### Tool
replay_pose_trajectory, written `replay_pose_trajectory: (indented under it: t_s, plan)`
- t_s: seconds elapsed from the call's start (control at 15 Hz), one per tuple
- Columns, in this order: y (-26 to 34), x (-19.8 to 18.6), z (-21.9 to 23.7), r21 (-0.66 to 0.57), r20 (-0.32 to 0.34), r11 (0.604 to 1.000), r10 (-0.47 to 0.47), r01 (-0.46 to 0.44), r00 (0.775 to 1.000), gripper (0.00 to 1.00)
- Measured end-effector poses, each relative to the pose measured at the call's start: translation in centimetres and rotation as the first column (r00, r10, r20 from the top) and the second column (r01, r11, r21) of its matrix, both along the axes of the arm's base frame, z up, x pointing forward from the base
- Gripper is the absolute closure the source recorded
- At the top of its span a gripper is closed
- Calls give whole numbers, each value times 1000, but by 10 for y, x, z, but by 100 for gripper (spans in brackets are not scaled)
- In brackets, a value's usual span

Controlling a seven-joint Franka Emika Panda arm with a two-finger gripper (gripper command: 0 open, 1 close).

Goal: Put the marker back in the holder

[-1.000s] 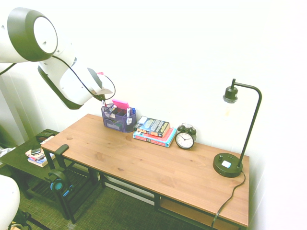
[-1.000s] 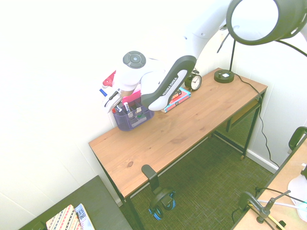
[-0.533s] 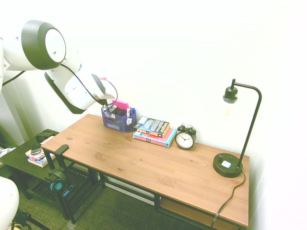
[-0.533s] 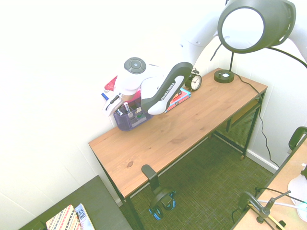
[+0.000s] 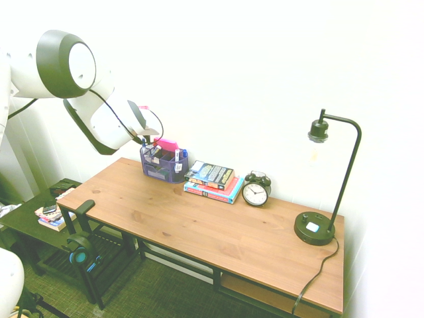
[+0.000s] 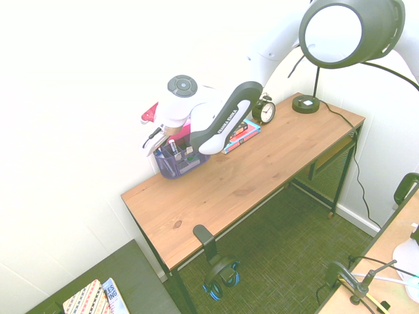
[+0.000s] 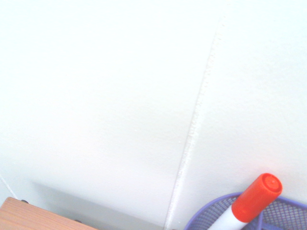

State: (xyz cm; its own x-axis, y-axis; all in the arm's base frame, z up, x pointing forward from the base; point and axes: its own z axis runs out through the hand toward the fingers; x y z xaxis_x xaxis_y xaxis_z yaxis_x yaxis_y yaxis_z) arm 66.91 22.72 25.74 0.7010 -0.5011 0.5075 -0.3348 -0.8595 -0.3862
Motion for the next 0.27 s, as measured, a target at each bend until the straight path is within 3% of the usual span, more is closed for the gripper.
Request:
replay_pose_trajectory:
  t_s: [0.27]
  plan:
    - [-3,-17,43,41,53,999,23,-25,998,0]
